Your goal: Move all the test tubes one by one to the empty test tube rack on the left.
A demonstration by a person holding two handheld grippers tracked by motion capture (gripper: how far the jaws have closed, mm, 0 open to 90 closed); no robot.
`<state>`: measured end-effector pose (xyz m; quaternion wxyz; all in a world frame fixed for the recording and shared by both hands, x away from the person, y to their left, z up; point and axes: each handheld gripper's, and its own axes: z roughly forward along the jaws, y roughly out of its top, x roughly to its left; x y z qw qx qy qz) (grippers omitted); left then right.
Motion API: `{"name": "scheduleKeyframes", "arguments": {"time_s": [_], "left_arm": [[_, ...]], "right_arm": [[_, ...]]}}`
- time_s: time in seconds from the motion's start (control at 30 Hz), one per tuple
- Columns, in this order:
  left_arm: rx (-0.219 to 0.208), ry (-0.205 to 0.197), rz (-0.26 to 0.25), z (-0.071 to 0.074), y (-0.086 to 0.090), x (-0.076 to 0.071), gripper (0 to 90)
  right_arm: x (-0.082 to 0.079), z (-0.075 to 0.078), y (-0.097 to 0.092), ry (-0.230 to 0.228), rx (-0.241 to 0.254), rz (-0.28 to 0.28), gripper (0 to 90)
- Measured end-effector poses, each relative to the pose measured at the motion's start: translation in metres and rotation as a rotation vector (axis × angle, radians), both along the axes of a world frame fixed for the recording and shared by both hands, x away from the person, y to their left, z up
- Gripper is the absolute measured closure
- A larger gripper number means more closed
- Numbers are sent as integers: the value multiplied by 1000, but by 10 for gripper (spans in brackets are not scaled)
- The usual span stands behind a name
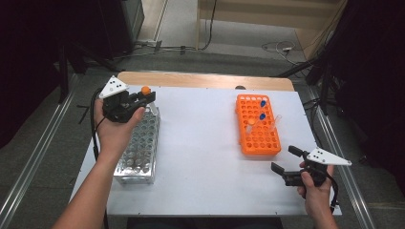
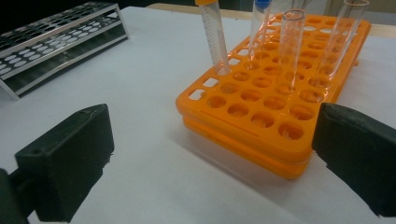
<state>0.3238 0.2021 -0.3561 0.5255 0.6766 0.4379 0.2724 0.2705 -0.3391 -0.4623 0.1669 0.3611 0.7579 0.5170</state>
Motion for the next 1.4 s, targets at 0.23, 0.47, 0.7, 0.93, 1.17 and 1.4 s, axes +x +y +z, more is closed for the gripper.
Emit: {"name": "scheduleKeyframes", "arguments": {"time_s": [0.23, 0.47, 0.7, 0.93, 1.17, 1.4], "left_arm": [[-9, 1, 45, -5, 5, 17, 747], [5, 37, 76, -18, 6, 33, 745], [39, 62, 115, -34, 4, 44, 745], [29, 62, 129, -44, 7, 52, 744], [49, 89, 121, -51, 2, 58, 745], [77, 130, 127, -61, -3, 62, 744]], "right_arm": [[1, -1, 0, -2, -3, 1, 0], [1, -2, -1, 5, -4, -3, 0], [2, -3, -1, 6, -3, -2, 0], [2, -3, -1, 9, -5, 3, 0], [3, -4, -1, 12, -6, 1, 0], [3, -4, -1, 11, -7, 1, 0]]}}
